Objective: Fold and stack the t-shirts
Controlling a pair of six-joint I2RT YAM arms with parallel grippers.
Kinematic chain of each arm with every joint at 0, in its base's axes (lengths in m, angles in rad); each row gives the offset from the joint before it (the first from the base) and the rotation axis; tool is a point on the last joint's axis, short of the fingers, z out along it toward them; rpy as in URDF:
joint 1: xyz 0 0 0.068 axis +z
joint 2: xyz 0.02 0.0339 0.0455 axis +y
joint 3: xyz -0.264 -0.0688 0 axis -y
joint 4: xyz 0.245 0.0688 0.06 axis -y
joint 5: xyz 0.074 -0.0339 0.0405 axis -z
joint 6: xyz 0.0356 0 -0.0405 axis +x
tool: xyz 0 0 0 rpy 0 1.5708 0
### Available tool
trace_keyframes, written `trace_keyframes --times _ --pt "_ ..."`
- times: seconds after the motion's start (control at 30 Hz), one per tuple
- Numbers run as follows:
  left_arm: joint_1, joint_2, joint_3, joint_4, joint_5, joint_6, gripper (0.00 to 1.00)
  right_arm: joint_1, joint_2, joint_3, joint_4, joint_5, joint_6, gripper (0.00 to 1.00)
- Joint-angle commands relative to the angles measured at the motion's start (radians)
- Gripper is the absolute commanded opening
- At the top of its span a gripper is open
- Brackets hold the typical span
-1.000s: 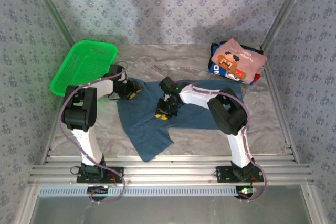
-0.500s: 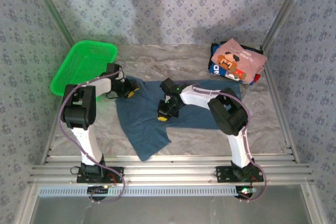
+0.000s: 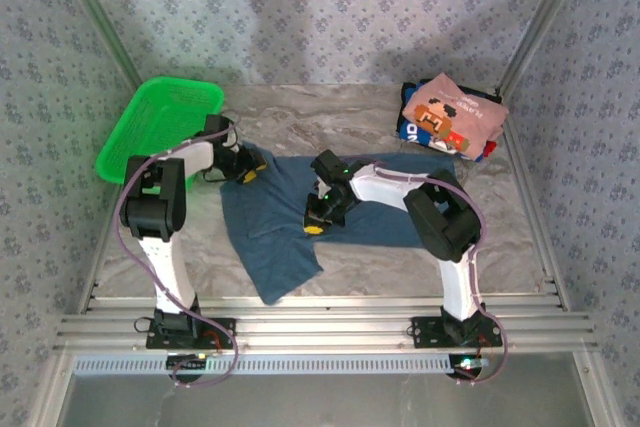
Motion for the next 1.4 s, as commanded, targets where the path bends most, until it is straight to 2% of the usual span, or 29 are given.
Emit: trace_keyframes --times 0.0,0.43,0.67,0.83,0.87,0.9,0.97,1.13,1.27,1.37 --pt "0.021 0.085 -0.002 -0.059 -0.138 0.048 0.43 -0.004 -0.033 -0.016 -0.044 -0.101 -0.03 0.0" --pt "0.02 0.125 0.051 -0.1 -0.158 0.082 0.45 -0.019 0.003 -0.003 -0.161 -0.255 -0.178 0.0" --pt "0.016 0.138 0.084 -0.115 -0.141 0.098 0.48 -0.015 0.059 0.051 -0.278 -0.118 -0.226 0.01" --pt "0.005 0.142 0.11 -0.122 -0.121 0.099 0.5 -0.019 0.085 0.038 -0.204 -0.067 -0.154 0.04" --pt "0.003 0.142 0.112 -0.121 -0.114 0.099 0.51 -0.021 0.091 0.037 -0.191 -0.067 -0.145 0.07" --pt "0.0 0.142 0.113 -0.115 -0.101 0.099 0.52 -0.023 0.097 0.036 -0.18 -0.072 -0.136 0.14" --pt "-0.005 0.137 0.112 -0.105 -0.078 0.096 0.54 -0.033 0.088 0.018 -0.159 -0.072 -0.122 0.19" --pt "-0.008 0.079 0.128 -0.114 -0.075 0.099 0.61 -0.07 -0.036 -0.033 -0.174 -0.01 -0.128 0.38" --pt "-0.009 0.041 0.179 -0.153 -0.038 0.107 0.65 -0.112 -0.161 -0.043 -0.27 0.065 -0.188 0.42" --pt "-0.009 -0.009 0.209 -0.186 -0.05 0.111 0.69 -0.17 -0.273 -0.088 -0.234 0.095 -0.186 0.46"
